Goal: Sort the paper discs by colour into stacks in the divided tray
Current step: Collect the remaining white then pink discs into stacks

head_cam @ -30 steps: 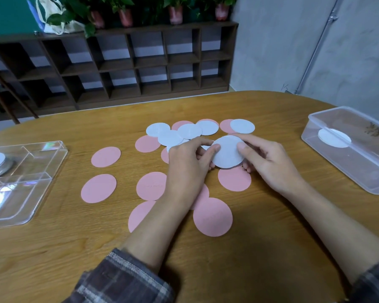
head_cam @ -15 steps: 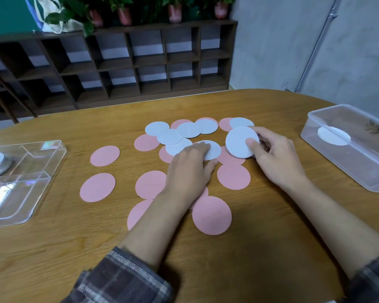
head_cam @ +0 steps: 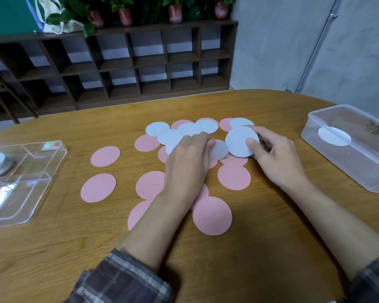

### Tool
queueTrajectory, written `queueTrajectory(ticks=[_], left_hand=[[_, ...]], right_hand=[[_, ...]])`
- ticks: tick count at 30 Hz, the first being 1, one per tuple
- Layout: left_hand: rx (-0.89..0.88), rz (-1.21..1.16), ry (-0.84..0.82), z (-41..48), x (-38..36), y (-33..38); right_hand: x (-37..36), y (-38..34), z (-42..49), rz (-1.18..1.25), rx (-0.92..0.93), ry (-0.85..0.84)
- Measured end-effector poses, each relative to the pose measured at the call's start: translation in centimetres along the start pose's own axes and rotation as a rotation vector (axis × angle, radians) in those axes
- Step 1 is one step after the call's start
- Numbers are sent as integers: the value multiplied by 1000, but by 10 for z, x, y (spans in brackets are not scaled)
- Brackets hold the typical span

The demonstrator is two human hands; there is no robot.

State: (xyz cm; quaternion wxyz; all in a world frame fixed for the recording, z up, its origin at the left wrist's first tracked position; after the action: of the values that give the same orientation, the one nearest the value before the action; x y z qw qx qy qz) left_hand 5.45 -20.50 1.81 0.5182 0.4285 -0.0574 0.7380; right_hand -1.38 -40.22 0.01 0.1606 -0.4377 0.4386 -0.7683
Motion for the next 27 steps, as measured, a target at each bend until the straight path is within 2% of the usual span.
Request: queueTrajectory(ticks=[4,9,15,27], left_hand=[[10,-166,126,1,4,0],[90,-295,100,-2,-4,-5],[120,-316,77,-3,-4,-2],[145,-393,51,-3,-6,-12]], right_hand=[[-4,-3,-2,7,13,-40],[-9,-6,-4,35,30,-87],[-16,-10,-9,123,47,-196],[-19,-15,-12,-79,167,-169]])
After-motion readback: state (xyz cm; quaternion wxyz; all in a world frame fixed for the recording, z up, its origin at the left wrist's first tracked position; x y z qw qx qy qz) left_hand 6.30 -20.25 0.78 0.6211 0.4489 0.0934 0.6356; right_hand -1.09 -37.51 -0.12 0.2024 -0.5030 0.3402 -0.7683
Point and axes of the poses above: each hand's wrist, its own z-axis towards the middle knuckle, its own x-axis out of the back of the hand, y = z × x, the point moved 7 cm from there along z, towards the middle knuckle, and after that the axes turned 11 degrees about -x, right-handed, at the moved point
